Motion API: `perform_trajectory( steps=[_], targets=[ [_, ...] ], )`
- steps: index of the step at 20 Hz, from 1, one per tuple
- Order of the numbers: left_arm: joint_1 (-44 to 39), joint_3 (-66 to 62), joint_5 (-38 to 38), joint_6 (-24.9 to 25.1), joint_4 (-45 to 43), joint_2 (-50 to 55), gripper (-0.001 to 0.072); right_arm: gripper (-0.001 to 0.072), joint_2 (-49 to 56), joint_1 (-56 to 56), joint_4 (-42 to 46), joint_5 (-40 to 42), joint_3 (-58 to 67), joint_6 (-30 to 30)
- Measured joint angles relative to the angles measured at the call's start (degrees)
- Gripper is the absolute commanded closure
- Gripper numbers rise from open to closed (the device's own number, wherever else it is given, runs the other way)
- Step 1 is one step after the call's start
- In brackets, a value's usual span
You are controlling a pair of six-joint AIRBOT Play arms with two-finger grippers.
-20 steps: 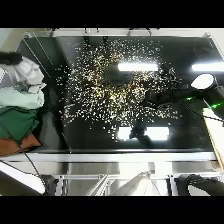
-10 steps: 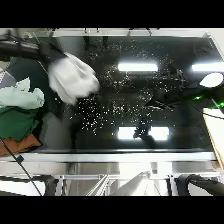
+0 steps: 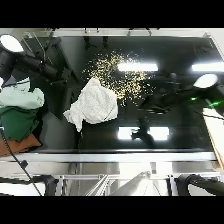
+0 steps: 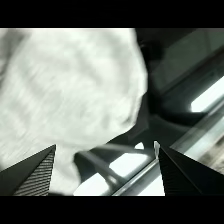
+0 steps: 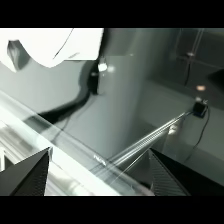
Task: Fold the shirts.
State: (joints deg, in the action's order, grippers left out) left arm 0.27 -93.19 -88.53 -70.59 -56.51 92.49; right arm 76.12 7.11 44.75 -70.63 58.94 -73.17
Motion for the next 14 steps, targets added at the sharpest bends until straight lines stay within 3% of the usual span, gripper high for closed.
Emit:
perform_trajectory(
  steps=[5, 6, 7, 11, 14],
  targets=[
    [5.35, 13.88, 1.29, -0.33, -5.68, 0.02, -0.0006, 0.0054, 9.75, 11.74, -5.18, 10.51, 0.00, 1.49],
    [6.51, 16.41, 2.67, 0.11, -6.12, 0.11, -0.0005, 0.0140, 12.04, 13.40, -7.98, 12.57, 0.00, 2.45],
    [7.37, 18.73, 4.35, 0.42, -6.32, 0.37, -0.0005, 0.0293, 13.97, 14.56, -10.91, 14.27, 0.00, 3.76],
    [8.74, 23.17, 9.42, 1.79, -4.44, 3.78, -0.0004, 0.0301, 20.90, 16.87, -26.53, 18.29, 0.22, 11.63],
    [7.39, 22.21, 8.68, 3.17, 0.44, 7.80, 0.0014, 0.0301, 25.00, 17.35, -33.66, 19.71, 1.55, 14.36]
  ],
)
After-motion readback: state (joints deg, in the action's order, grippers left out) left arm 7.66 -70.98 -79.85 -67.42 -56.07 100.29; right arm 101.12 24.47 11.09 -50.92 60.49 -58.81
